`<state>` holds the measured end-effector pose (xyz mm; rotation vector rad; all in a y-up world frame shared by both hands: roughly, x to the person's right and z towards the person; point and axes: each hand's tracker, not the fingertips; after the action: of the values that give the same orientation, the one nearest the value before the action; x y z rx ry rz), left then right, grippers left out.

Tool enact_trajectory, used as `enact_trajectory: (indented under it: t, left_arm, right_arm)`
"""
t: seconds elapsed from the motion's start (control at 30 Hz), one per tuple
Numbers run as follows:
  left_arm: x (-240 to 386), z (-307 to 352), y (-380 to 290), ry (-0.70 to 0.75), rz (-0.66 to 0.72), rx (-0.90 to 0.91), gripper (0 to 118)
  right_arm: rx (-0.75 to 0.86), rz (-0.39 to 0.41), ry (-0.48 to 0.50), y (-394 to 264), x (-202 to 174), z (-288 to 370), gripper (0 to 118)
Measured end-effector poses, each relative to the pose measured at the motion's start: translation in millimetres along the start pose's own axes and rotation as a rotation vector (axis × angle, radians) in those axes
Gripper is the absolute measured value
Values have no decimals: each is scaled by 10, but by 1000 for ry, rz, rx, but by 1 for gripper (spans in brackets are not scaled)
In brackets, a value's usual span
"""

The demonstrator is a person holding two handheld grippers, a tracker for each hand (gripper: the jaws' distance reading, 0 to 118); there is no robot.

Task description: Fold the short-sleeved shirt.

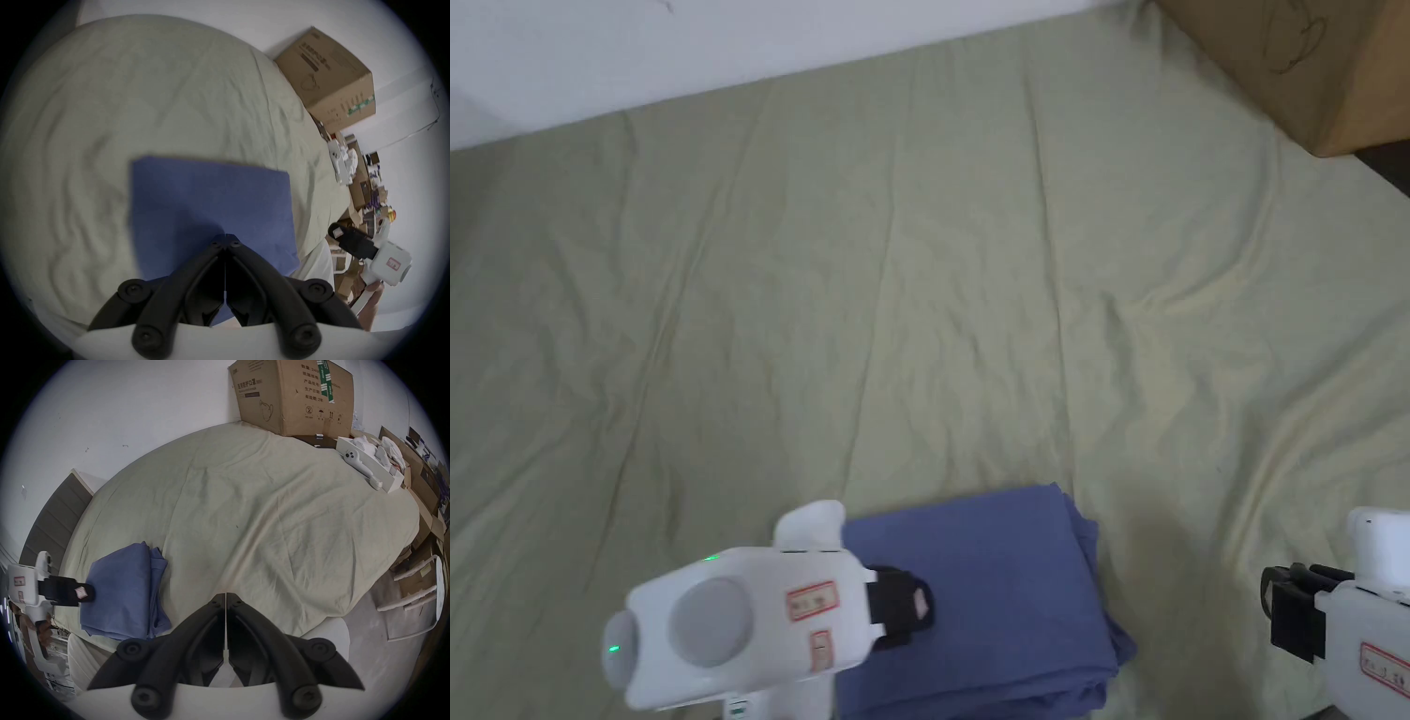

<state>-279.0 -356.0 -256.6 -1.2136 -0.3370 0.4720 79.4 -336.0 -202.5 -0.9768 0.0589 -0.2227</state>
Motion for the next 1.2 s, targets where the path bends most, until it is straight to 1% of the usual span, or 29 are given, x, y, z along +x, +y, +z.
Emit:
enact_trajectory:
  t: [0.03, 0.13, 0.23, 0.37, 0.47, 0.53, 0.6, 0.7, 0.77, 0.87, 0.97, 1.03, 1.1, 1.17, 1.2]
  left_arm:
    - [68, -107, -8, -18, -5, -31, 0]
    - [393, -373, -42, -16, -89, -68, 0]
    - [687, -563, -44, -68, -146, -115, 0]
    - [911, -771, -27, -65, -207, -144, 0]
    - [947, -751, 1, -61, -180, -145, 0]
    - [978, -680, 1, -129, -195, -117, 0]
    - [974, -607, -24, -151, -212, -127, 0]
    - [765, -345, -69, -238, -147, -88, 0]
    - [507, -62, -111, -266, -98, -28, 0]
    - [21, 367, -216, -231, -13, 77, 0]
    - [-493, 694, -355, -180, 71, 144, 0]
    - [-771, 811, -453, -161, 138, 168, 0]
    - [-980, 893, -557, -173, 207, 190, 0]
    - [-1082, 940, -636, -177, 219, 202, 0]
    - [-1113, 952, -668, -177, 224, 210, 0]
  right_arm:
    - [-1, 2, 1, 0, -7, 3, 1]
    - [1, 10, -1, -8, -14, 33, 1]
    - [-4, 11, -2, -14, 5, 51, 1]
    - [-10, 14, -15, -29, 26, 61, 1]
    - [-12, 18, -16, -36, 22, 94, 1]
    - [-11, 32, -26, -31, -5, 113, 1]
    - [-16, 42, -24, -12, -39, 120, 1]
    - [-6, 70, -21, 27, -150, 167, 1]
    - [5, 101, -5, 72, -250, 192, 1]
    - [10, 159, 31, 149, -477, 186, 1]
    - [6, 256, 74, 220, -804, 111, 1]
    - [-3, 310, 122, 247, -1042, 59, 1]
    - [-17, 333, 184, 269, -1275, -22, 1]
    - [-45, 347, 193, 265, -1459, -140, 1]
    - [-55, 374, 192, 247, -1547, -212, 1]
